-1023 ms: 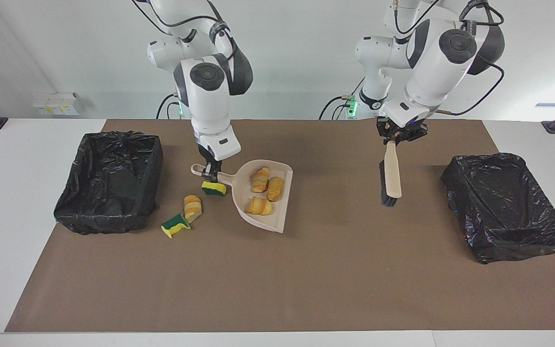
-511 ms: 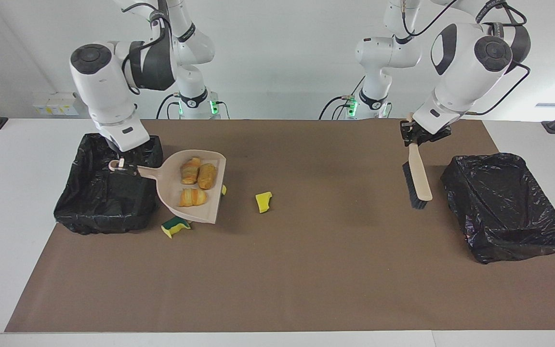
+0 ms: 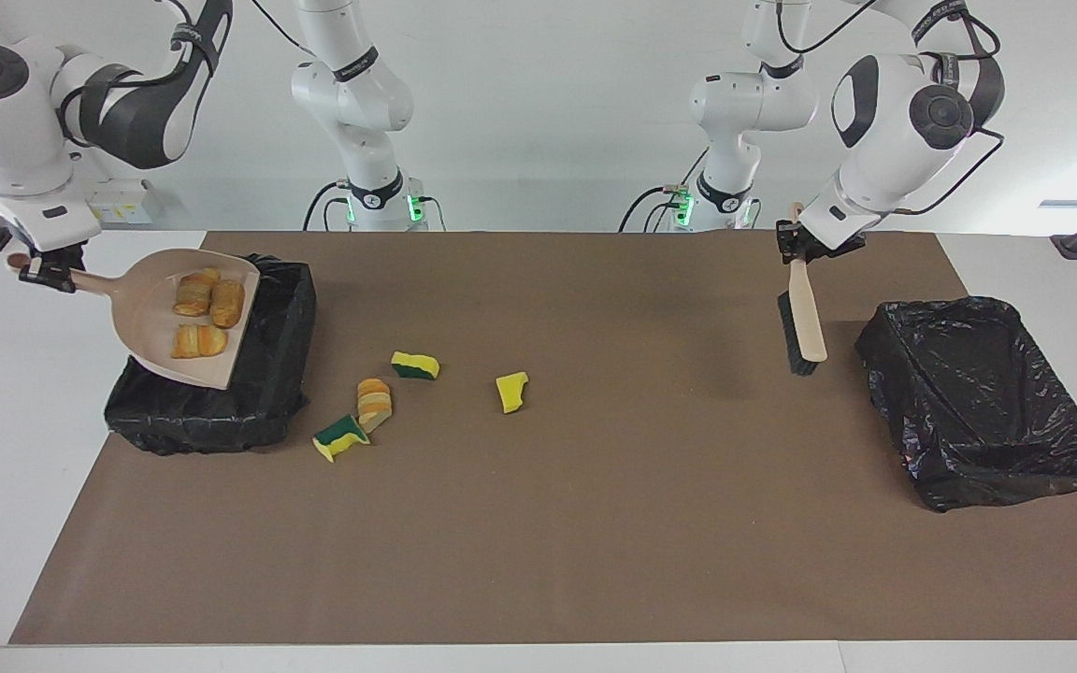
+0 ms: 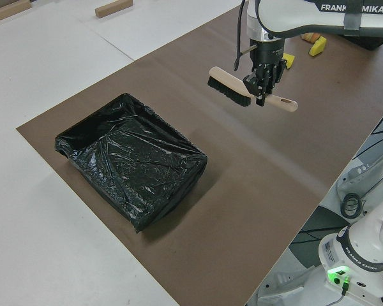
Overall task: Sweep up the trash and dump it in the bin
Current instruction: 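Tip the dustpan over the bin with the right gripper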
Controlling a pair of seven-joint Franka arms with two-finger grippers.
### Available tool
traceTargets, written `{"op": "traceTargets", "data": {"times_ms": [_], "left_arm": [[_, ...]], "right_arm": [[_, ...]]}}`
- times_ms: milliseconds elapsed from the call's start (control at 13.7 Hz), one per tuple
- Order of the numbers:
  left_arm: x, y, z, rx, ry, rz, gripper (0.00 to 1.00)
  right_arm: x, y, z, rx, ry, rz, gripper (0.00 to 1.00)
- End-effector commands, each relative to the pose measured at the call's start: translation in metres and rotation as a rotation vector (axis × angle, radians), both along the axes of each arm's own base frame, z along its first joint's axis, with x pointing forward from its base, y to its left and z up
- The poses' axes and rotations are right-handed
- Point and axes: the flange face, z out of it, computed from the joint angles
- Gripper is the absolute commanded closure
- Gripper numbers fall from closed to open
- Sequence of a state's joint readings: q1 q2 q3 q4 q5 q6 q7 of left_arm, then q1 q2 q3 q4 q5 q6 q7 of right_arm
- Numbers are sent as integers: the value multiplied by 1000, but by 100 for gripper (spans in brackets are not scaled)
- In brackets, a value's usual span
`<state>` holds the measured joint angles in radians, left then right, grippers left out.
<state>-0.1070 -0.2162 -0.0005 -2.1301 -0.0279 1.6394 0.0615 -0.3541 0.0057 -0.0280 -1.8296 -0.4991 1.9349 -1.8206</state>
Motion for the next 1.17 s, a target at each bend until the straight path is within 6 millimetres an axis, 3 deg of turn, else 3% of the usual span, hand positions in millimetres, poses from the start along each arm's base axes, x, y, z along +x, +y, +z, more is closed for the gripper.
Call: {"op": "traceTargets", "data": {"times_ms": [0, 146, 219, 511, 731, 1096], "left_arm": [[-12, 5, -8, 9, -21, -12, 100], [-16, 5, -15, 12, -6, -4, 100], [-17, 5, -18, 12, -4, -4, 100], [-24, 5, -30, 14, 0, -5, 100], [-25, 4, -34, 13, -3, -8, 100], [-25, -1, -36, 14, -9, -14, 100]], "right_arm": [[-7, 12, 5, -109, -31, -50, 100], [-11, 42, 0, -192, -63, -86, 100], [-15, 46, -1, -213, -66, -99, 100], [-26, 36, -1, -226, -31, -160, 100], [-27, 38, 9, -281, -26, -141, 100], [-25, 53, 45, -239, -83, -167, 100]]}}
